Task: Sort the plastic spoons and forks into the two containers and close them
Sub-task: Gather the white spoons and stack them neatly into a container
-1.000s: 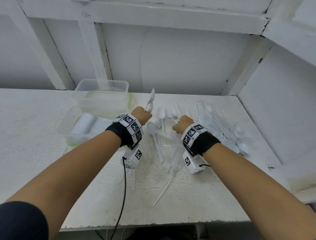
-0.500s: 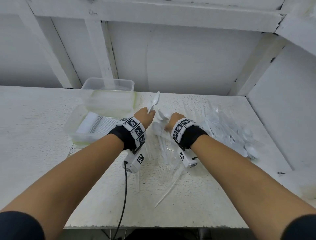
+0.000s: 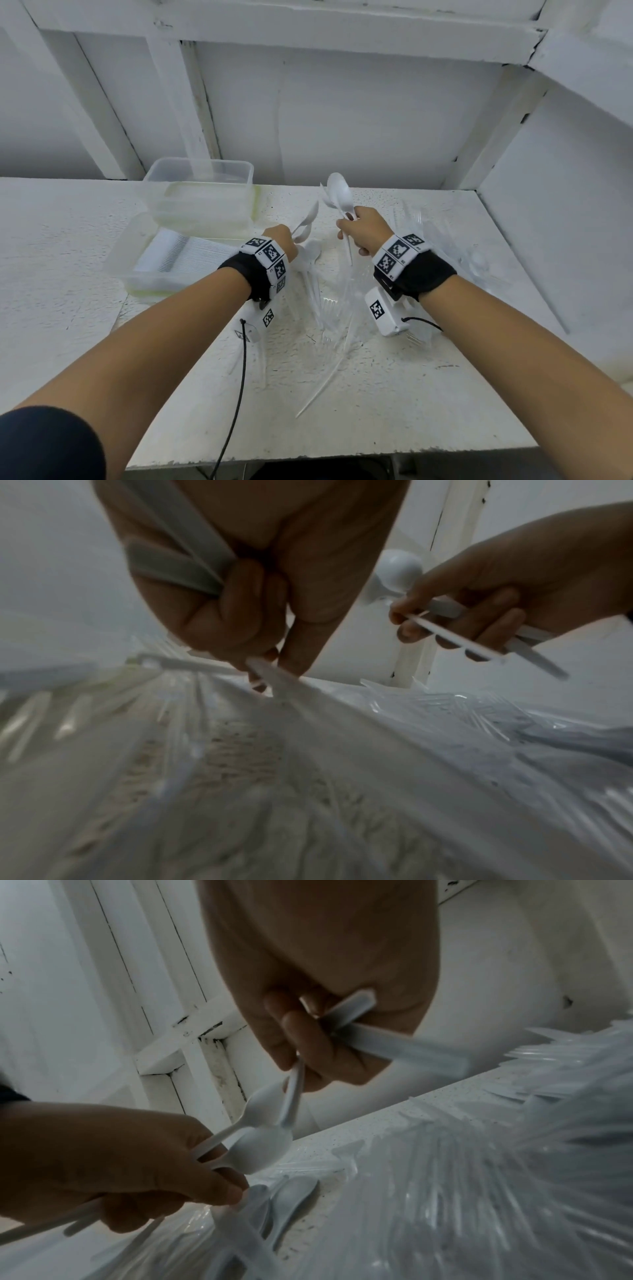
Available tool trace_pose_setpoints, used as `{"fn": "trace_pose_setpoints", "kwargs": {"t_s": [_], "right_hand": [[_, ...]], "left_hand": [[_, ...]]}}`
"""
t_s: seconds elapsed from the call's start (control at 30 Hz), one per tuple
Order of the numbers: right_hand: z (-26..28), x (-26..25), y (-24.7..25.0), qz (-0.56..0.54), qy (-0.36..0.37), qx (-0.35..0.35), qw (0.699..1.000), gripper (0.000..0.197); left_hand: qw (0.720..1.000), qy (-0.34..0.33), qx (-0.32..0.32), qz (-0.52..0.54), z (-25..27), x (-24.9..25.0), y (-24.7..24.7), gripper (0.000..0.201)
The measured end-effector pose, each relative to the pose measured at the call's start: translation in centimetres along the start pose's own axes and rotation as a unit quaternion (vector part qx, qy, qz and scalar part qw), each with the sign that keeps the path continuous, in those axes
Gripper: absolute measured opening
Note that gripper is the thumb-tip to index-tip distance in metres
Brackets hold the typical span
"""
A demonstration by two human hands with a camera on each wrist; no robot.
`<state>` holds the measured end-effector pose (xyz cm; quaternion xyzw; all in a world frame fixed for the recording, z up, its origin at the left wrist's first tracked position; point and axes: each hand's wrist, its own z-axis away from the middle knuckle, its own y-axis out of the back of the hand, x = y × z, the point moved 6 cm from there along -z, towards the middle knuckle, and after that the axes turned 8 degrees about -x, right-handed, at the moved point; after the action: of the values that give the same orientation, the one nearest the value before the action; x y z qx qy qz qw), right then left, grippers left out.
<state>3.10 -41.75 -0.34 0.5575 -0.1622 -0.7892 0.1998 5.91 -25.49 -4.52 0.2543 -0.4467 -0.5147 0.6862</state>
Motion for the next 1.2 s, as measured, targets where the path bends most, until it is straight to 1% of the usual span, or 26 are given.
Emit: {"fn": "trace_pose_setpoints", "kwargs": {"t_s": [0.1, 0.2, 0.27, 0.33, 0.43, 0.53, 0.6, 0.67, 0.73, 0.8, 0.87, 0.97, 1.07, 1.13, 1.2], "right_hand": [[0.7, 0.4, 0.2, -0.014, 0.004, -0.002, 1.000, 0.009], [1.3, 0.8, 0.1, -0.025, 0.002, -0.010, 1.000, 0.009], [1.6, 1.2, 0.1, -0.040, -0.002, -0.012, 0.999, 0.009], [1.8, 1.5, 0.1, -0.039, -0.005, -0.009, 0.999, 0.014], [2.0, 1.7, 0.2, -0.016, 0.004, -0.002, 1.000, 0.024], [2.4, 1.8, 0.3, -0.023, 0.012, 0.007, 1.000, 0.026], [2.7, 1.7, 0.5, -0.019, 0.020, 0.016, 0.999, 0.026], [2.9, 1.5, 0.5, 0.004, 0.031, 0.022, 0.999, 0.022], [3.1, 1.1, 0.4, 0.020, 0.040, 0.019, 0.999, 0.018], [3.4, 0.8, 0.3, 0.014, 0.046, 0.018, 0.999, 0.017], [3.8, 0.3, 0.3, -0.012, 0.046, 0.024, 0.999, 0.017], [4.4, -0.4, 0.2, -0.033, 0.041, 0.031, 0.998, 0.020], [5.1, -1.5, -0.4, -0.082, 0.045, 0.008, 0.996, 0.020], [5.9, -2.6, -0.6, -0.112, 0.060, -0.002, 0.992, 0.014], [6.5, -3.6, -0.3, -0.107, 0.087, 0.018, 0.990, 0.012]], "left_hand": [[0.999, 0.011, -0.007, -0.033, -0.5, 0.2, 0.0, 0.032], [0.999, 0.017, -0.011, -0.030, -0.7, 0.3, 0.0, 0.033], [1.000, 0.010, -0.005, -0.021, -0.7, 0.5, 0.1, 0.034], [1.000, -0.001, 0.005, -0.006, -0.5, 0.7, 0.4, 0.035], [0.999, -0.030, 0.037, 0.008, 0.0, 1.1, 1.5, 0.034], [0.996, -0.051, 0.077, 0.004, 0.7, 1.3, 2.9, 0.030], [0.994, -0.060, 0.093, -0.005, 1.4, 1.3, 3.5, 0.027], [0.992, -0.069, 0.108, 0.000, 2.0, 1.3, 4.0, 0.021], [0.988, -0.079, 0.132, 0.018, 2.8, 1.3, 4.7, 0.017], [0.982, -0.092, 0.156, 0.046, 3.4, 1.3, 5.4, 0.018], [0.973, -0.102, 0.183, 0.092, 4.2, 1.2, 6.3, 0.018], [0.952, -0.118, 0.237, 0.153, 5.5, 1.0, 8.3, 0.014], [0.927, -0.144, 0.269, 0.218, 6.9, 0.7, 10.0, 0.016], [0.906, -0.158, 0.275, 0.281, 7.6, 0.2, 10.6, 0.014], [0.891, -0.174, 0.252, 0.335, 8.6, 0.1, 10.2, 0.010]]}}
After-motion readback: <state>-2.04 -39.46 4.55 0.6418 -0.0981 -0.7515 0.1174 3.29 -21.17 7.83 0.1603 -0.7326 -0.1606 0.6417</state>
